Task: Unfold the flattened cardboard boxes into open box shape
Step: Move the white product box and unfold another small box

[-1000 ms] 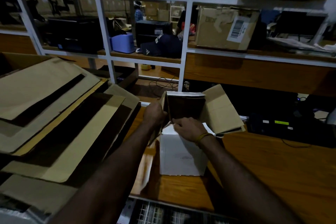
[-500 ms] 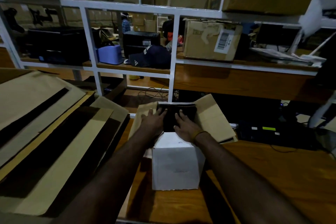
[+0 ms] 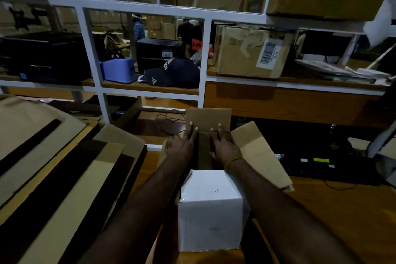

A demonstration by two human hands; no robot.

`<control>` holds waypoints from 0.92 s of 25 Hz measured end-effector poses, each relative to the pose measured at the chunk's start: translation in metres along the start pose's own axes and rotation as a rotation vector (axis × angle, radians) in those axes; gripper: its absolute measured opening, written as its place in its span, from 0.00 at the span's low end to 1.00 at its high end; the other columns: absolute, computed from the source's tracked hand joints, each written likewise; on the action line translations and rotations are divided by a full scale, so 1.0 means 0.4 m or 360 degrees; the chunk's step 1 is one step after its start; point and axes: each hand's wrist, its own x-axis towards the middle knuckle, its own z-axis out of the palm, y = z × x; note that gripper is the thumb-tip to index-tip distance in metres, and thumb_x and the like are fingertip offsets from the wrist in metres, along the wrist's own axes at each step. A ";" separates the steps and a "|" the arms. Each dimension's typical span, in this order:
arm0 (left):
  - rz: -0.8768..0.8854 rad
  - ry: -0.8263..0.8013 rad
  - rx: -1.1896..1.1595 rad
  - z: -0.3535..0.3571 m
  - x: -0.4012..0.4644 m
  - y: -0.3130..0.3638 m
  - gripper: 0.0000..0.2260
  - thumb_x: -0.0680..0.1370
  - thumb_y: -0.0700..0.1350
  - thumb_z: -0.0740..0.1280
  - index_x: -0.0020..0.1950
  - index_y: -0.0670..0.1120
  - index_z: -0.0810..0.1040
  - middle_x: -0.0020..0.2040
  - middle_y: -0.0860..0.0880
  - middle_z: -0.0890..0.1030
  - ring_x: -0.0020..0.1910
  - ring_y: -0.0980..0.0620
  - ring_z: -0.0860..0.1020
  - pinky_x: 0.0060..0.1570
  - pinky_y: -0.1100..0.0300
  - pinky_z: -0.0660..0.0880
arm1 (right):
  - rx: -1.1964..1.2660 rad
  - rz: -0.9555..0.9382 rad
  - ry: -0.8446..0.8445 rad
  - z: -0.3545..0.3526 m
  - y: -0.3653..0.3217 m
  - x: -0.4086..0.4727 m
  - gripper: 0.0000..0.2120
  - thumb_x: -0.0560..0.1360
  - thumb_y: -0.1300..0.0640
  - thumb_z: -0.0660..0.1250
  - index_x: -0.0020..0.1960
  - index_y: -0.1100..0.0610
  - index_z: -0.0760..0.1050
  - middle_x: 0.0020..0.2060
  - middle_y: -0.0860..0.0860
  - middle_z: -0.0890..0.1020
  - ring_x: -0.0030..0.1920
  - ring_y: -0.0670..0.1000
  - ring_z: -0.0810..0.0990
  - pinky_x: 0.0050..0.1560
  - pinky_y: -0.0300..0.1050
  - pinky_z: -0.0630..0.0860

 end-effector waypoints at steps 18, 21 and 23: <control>0.0096 0.0078 -0.0251 0.015 0.131 -0.019 0.23 0.81 0.45 0.62 0.75 0.49 0.61 0.70 0.46 0.68 0.58 0.39 0.76 0.46 0.47 0.79 | -0.0032 0.0233 0.0326 0.064 0.016 0.145 0.12 0.80 0.60 0.59 0.63 0.52 0.66 0.63 0.56 0.71 0.53 0.61 0.80 0.46 0.49 0.74; 0.0081 0.0058 -0.0251 0.014 0.136 -0.013 0.23 0.80 0.45 0.64 0.74 0.50 0.62 0.68 0.46 0.69 0.59 0.39 0.75 0.44 0.51 0.77 | 0.0011 0.0240 0.0315 0.062 0.019 0.145 0.13 0.80 0.59 0.60 0.63 0.51 0.66 0.63 0.56 0.70 0.54 0.61 0.79 0.44 0.47 0.71; 0.0042 0.0075 -0.0217 0.008 0.130 -0.013 0.23 0.80 0.45 0.64 0.74 0.51 0.62 0.69 0.47 0.69 0.61 0.40 0.73 0.44 0.52 0.74 | -0.0012 0.0217 0.0329 0.058 0.019 0.144 0.14 0.79 0.59 0.61 0.64 0.51 0.67 0.63 0.56 0.71 0.55 0.61 0.78 0.46 0.49 0.72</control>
